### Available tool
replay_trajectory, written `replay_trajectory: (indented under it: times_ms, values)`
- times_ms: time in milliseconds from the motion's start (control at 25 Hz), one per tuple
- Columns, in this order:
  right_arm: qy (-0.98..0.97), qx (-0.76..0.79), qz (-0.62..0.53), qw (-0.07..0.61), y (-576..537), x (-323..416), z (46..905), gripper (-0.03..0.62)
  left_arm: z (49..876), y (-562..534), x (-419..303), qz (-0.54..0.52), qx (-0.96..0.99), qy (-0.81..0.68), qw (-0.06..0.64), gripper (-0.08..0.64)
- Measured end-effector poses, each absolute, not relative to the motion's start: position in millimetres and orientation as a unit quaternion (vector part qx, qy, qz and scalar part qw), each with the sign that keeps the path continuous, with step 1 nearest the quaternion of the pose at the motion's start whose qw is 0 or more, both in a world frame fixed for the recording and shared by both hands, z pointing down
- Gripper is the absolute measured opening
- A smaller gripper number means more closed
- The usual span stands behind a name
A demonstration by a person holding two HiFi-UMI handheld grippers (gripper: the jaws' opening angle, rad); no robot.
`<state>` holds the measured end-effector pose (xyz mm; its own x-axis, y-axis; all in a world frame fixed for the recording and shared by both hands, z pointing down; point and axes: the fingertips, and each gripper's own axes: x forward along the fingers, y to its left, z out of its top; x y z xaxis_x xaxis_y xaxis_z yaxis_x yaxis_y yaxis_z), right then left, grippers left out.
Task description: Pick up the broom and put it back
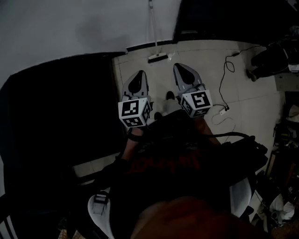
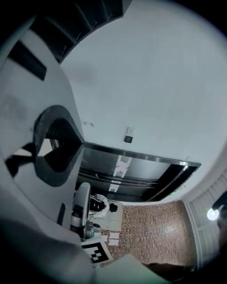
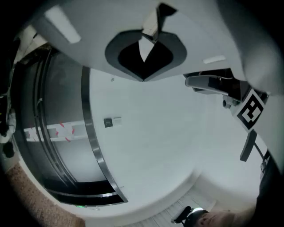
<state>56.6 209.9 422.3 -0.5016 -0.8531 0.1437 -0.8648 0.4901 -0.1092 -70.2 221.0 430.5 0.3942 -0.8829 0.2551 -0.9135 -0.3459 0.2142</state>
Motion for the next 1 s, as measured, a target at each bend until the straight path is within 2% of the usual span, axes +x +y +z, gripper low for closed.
replay_trajectory:
  times_ms: [320, 640, 920, 1000]
  values:
    - [-0.866, 0.489, 0.093, 0.045, 171, 36, 433, 0.002, 437, 185, -89, 0.065, 0.81, -0.557, 0.173, 0.005]
    - [-0.873, 0.463, 0.14, 0.062, -12, 57, 478, 0.002, 463, 8, -64, 0.104, 0.794, -0.572, 0.178, 0.005]
    - [-0.882, 0.437, 0.16, 0.079, -100, 44, 503, 0.003, 470, -58, -68, 0.126, 0.775, -0.59, 0.189, 0.005]
    - [-0.877, 0.441, 0.171, 0.085, -121, 33, 517, 0.069, 478, -66, -86, 0.133, 0.767, -0.596, 0.198, 0.005]
